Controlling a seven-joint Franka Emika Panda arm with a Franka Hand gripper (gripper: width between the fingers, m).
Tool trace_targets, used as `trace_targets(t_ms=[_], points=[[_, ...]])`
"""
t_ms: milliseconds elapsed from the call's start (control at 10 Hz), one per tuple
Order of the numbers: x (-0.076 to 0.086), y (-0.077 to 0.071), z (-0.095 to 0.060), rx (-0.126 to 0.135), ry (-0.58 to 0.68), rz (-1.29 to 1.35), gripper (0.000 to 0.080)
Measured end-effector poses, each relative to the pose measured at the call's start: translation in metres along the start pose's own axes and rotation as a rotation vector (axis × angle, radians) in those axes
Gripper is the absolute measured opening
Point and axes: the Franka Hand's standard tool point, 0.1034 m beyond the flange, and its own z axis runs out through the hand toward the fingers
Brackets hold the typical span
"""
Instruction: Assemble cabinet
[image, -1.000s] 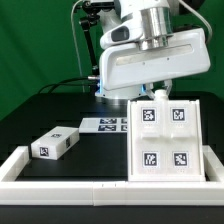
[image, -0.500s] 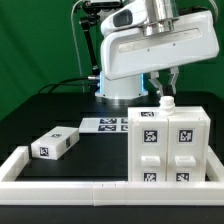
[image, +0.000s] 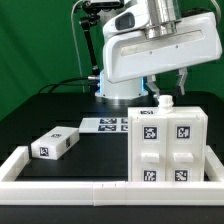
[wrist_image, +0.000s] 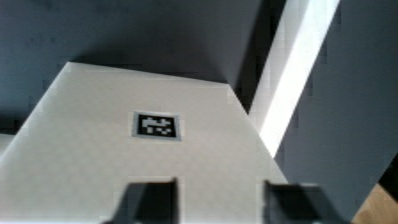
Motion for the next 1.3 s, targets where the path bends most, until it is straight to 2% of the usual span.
trace_targets(t_ms=[100,200,300,400,600,800,1000,1300], points=[[-0.018,0.009,0.007,-0.016,-0.001,0.006,0.0502],[-0.044,0.022,0.01,-0.03,-0.033,0.028,0.0502],[-0.062,0.038,0.005,-0.048,-0.053,0.059,0.0701],[-0.067,0.054,-0.001,-0.059,-0.06,0.078,0.0769],[-0.088,0.097,-0.013,-0.092,-0.068,0.154,0.0794],[-0.096,0.129,-0.022,-0.116,-0.055,0.155,0.0798],[-0.094,0.124,-0.02,-0.114,-0.056,0.15,0.0797],[-0.096,0.126,-0.02,-0.114,-0.059,0.156,0.0797]])
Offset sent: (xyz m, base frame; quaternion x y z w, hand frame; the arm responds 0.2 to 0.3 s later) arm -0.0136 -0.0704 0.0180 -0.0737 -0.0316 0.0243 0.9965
